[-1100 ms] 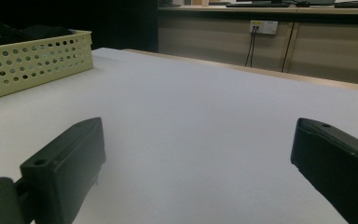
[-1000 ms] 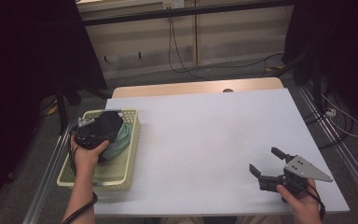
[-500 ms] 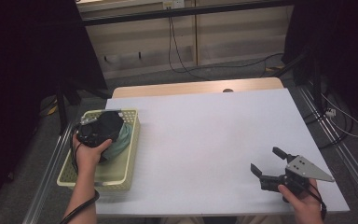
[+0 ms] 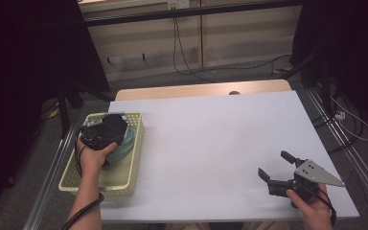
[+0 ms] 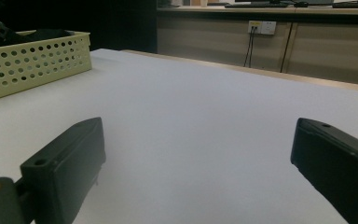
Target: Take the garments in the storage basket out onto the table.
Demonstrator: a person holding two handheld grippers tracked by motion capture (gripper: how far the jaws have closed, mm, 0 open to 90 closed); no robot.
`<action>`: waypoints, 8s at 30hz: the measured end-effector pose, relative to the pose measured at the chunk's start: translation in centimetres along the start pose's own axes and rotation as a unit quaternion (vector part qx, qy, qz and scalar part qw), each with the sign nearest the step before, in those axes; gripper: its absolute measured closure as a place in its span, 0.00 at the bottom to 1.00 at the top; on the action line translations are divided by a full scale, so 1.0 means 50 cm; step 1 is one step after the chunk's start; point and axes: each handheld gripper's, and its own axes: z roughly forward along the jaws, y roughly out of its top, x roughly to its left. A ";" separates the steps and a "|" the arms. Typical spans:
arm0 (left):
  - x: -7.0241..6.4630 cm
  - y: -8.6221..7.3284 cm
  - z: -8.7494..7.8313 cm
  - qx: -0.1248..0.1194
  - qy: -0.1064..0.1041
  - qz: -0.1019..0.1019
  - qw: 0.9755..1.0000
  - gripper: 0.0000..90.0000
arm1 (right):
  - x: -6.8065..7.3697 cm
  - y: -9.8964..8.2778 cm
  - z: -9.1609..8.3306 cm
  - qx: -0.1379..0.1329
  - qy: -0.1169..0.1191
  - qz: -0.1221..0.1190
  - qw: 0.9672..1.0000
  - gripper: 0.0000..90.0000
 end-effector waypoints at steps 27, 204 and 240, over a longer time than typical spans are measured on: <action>-0.018 0.008 0.018 0.031 0.032 0.005 0.999 0.00 | -0.002 0.000 -0.002 -0.003 0.004 0.002 1.000 0.03; -0.326 0.319 -0.289 -0.007 -0.195 0.124 0.973 0.70 | -0.006 -0.006 0.004 0.009 0.020 0.007 1.000 0.03; -0.391 0.226 -0.204 0.011 -0.234 0.165 0.958 0.67 | -0.005 -0.006 0.005 0.012 0.024 0.003 1.000 0.03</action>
